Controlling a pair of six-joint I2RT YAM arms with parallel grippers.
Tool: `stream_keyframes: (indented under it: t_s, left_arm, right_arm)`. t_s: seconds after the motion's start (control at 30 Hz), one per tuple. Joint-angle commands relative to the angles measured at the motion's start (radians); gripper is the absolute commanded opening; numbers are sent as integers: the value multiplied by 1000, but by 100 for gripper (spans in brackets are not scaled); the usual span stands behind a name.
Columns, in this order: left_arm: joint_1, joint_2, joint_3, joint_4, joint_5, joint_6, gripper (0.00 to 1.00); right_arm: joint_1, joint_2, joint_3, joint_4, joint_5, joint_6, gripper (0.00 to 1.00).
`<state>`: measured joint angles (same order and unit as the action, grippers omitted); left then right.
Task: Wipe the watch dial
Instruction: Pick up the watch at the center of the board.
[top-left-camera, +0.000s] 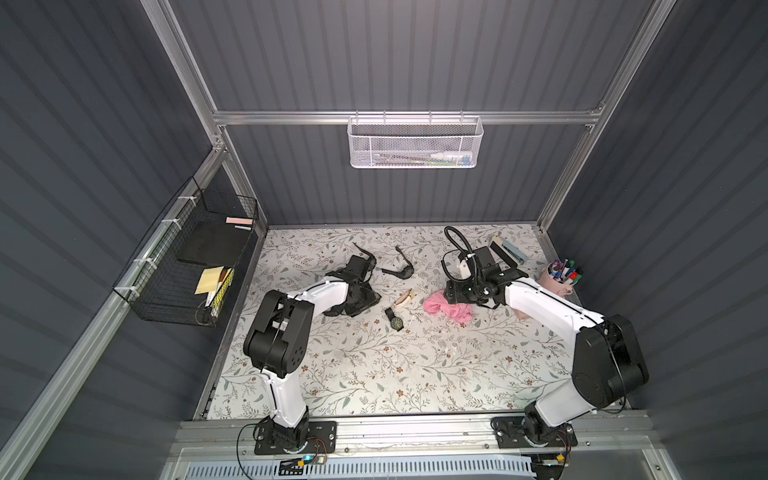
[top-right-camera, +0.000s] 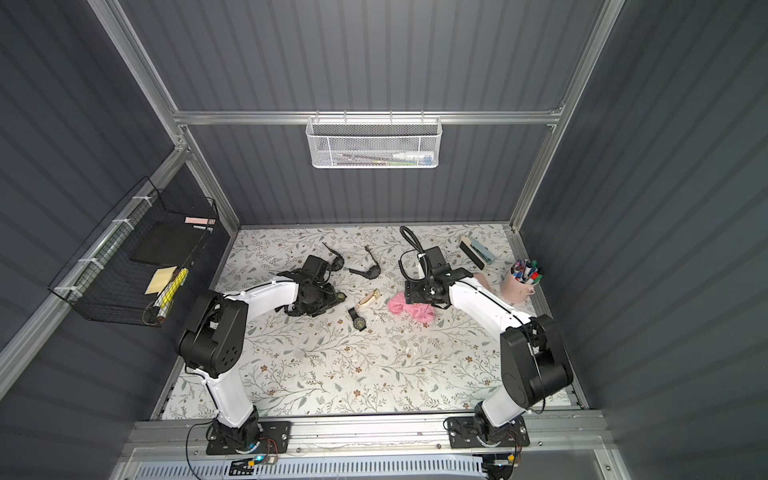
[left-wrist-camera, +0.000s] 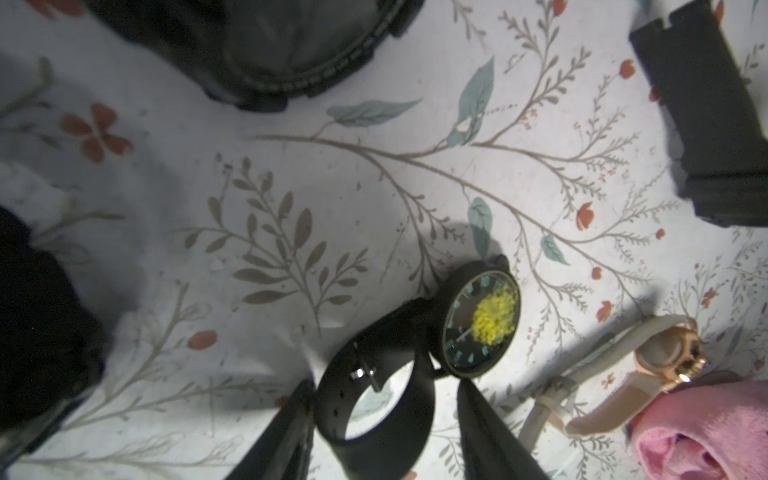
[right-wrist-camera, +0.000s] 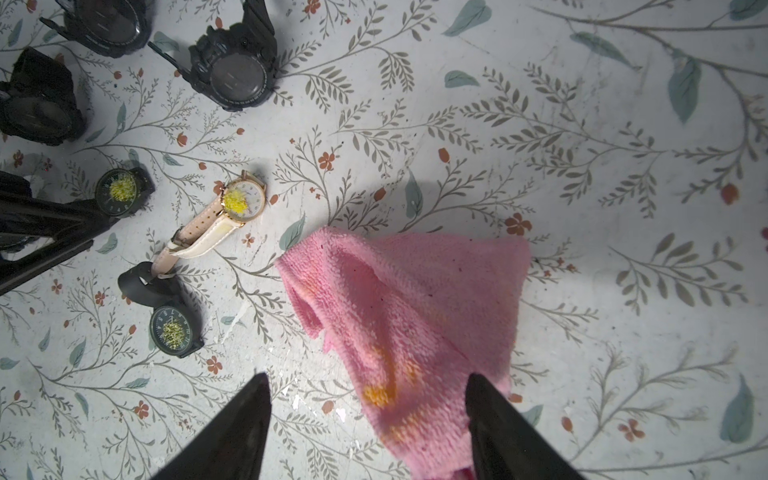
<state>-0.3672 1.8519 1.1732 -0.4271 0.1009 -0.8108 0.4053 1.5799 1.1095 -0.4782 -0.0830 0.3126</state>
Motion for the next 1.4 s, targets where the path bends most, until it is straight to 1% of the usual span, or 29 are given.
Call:
stream_keyframes:
  t_s: [0.0, 0.17, 0.33, 0.5, 0.6, 0.87, 0.93, 1.07, 1.27, 1.37]
  left_arm:
    - [15, -25, 31, -55, -27, 38, 58]
    - [42, -4, 33, -59, -21, 29, 59]
    - [44, -3, 20, -14, 10, 30, 59]
    - [44, 38, 35, 12, 31, 21, 57]
    - [44, 52, 41, 20, 31, 19, 52]
    - [44, 56, 26, 6, 51, 43, 32]
    - [44, 53, 26, 2, 49, 54, 29]
    - [44, 34, 14, -7, 47, 72, 28]
    - [44, 24, 24, -5, 59, 117, 21]
    - [44, 31, 44, -3, 64, 139, 14]
  right_arm:
    - [-3, 20, 25, -14, -9, 5, 75]
    - [-3, 31, 28, -17, -11, 2, 75]
    - [-3, 47, 34, -15, -14, -1, 75]
    - [-3, 61, 47, -16, -23, 0, 75]
    - [-3, 67, 50, -17, -23, 0, 75]
    - [-3, 73, 50, -16, -25, 5, 75]
    - [-3, 72, 50, -18, -25, 5, 75]
    - [-3, 74, 54, -18, -24, 8, 75]
    - [-4, 80, 55, -16, -32, 14, 75]
    - [-3, 78, 55, -20, -28, 11, 75]
